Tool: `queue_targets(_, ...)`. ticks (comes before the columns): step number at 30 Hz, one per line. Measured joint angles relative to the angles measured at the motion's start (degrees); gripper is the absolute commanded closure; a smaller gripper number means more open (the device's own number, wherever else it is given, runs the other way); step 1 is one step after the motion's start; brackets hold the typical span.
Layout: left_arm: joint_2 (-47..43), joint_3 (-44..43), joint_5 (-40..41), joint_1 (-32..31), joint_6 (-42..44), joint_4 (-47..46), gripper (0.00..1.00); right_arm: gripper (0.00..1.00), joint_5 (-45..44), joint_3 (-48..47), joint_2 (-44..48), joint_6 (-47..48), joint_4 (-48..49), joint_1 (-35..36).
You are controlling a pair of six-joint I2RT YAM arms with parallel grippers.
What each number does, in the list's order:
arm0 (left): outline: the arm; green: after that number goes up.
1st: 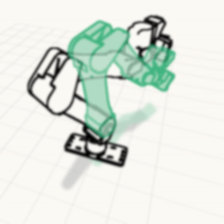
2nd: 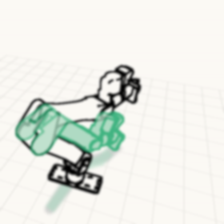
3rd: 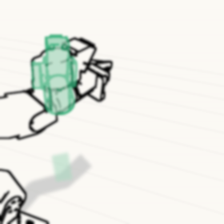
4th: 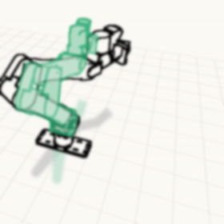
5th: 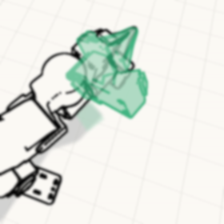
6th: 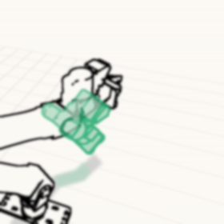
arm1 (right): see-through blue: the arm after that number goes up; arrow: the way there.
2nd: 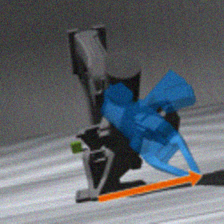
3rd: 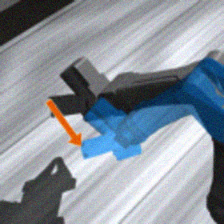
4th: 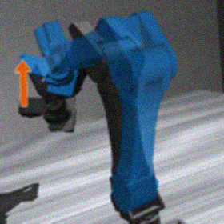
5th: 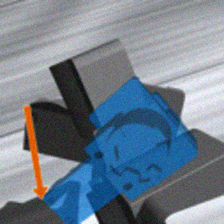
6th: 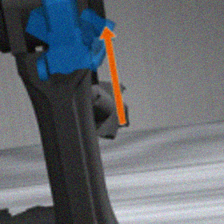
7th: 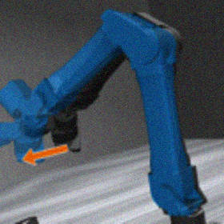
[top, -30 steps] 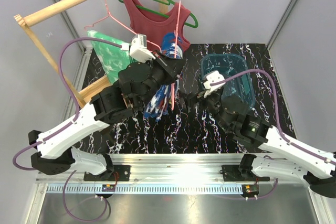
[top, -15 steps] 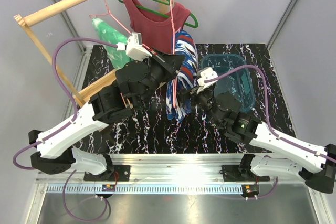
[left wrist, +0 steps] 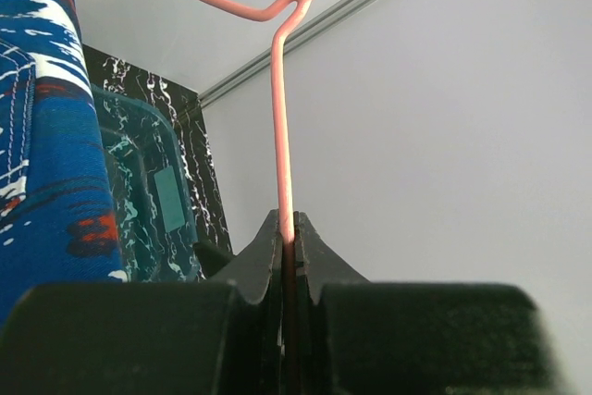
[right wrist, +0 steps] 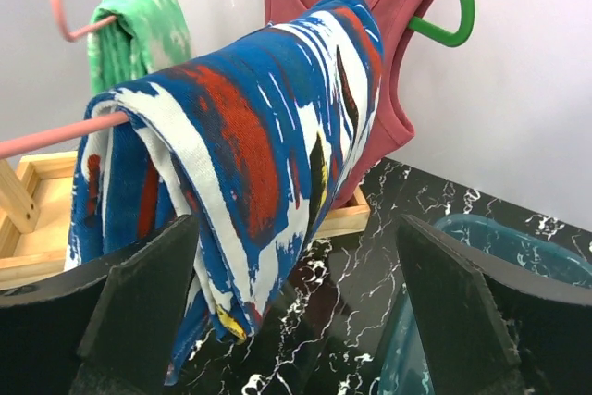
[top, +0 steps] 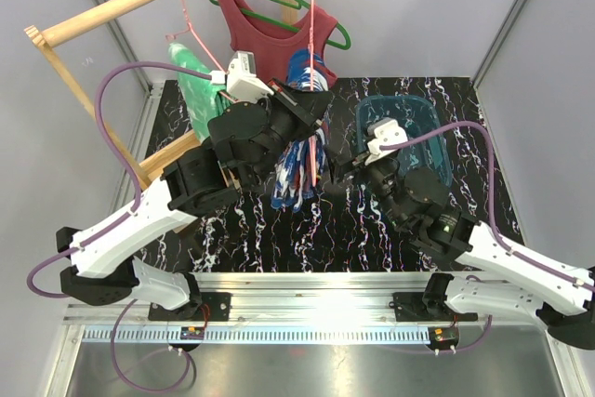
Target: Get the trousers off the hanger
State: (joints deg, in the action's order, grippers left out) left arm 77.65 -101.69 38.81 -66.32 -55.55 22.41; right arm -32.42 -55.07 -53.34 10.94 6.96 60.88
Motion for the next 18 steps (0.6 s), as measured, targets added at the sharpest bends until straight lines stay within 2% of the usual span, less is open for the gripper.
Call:
queue_targets(13,0.59,-2.56,0.0,-0.13,-0.2,0.28,1.0,0.06,1.51,-2.58,-3.89,0.68,-2.14,0.0)
queue_targets(18,0.74,-2.67,0.0,-0.26,-0.2,0.37,1.0,0.07,-1.05,-3.54,-4.87,3.17,-2.05,0.02)
